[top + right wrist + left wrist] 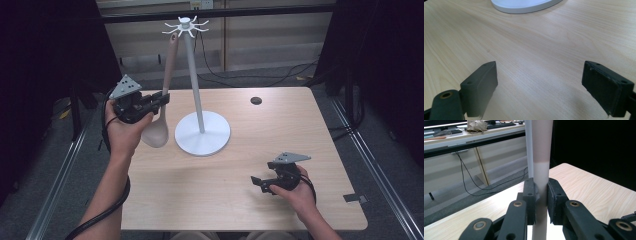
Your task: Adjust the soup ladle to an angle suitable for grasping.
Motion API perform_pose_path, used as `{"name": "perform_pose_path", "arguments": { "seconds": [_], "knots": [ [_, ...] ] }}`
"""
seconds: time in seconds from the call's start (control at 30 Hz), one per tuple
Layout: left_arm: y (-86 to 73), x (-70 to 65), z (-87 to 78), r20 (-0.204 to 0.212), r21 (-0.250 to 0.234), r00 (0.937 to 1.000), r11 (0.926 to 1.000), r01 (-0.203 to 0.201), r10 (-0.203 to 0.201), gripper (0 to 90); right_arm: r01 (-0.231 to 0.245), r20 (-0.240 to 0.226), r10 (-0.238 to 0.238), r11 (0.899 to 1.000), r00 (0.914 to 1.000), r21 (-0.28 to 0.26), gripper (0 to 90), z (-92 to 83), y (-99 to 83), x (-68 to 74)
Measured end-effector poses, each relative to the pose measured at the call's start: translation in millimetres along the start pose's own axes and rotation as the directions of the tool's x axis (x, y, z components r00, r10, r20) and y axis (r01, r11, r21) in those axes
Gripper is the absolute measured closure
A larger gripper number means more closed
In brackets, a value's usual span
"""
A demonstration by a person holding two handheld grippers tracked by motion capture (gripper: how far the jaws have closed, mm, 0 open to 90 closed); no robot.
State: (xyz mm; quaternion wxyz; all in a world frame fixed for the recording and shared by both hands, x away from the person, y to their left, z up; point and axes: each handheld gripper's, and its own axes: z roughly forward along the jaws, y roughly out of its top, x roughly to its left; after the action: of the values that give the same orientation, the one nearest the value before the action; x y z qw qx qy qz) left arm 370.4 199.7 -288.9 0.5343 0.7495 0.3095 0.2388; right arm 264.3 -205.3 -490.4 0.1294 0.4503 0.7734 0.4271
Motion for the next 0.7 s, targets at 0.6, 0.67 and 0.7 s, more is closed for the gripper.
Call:
{"name": "perform_pose_path", "arguments": {
  "seconds": [0.6,0.67,0.7],
  "knots": [
    [-1.4,-2.0,11.2,-0.008,0.005,0.9998,0.9998,0.017,-0.017,78.9,0.005,-0.004,-0.004,1.000,1.0000,0.004,13.0,0.0,0.0,0.2],
    [-1.8,-2.3,12.7,-0.009,0.005,0.9997,0.9997,0.022,-0.022,78.8,0.005,-0.004,-0.005,1.000,1.0000,0.005,13.0,-0.1,-0.1,0.3],
    [-2.0,-2.7,13.8,-0.009,0.003,0.9996,0.9997,0.026,-0.026,78.9,0.006,-0.004,-0.006,1.000,1.0000,0.004,13.0,-0.1,0.0,0.3]
  ]
}}
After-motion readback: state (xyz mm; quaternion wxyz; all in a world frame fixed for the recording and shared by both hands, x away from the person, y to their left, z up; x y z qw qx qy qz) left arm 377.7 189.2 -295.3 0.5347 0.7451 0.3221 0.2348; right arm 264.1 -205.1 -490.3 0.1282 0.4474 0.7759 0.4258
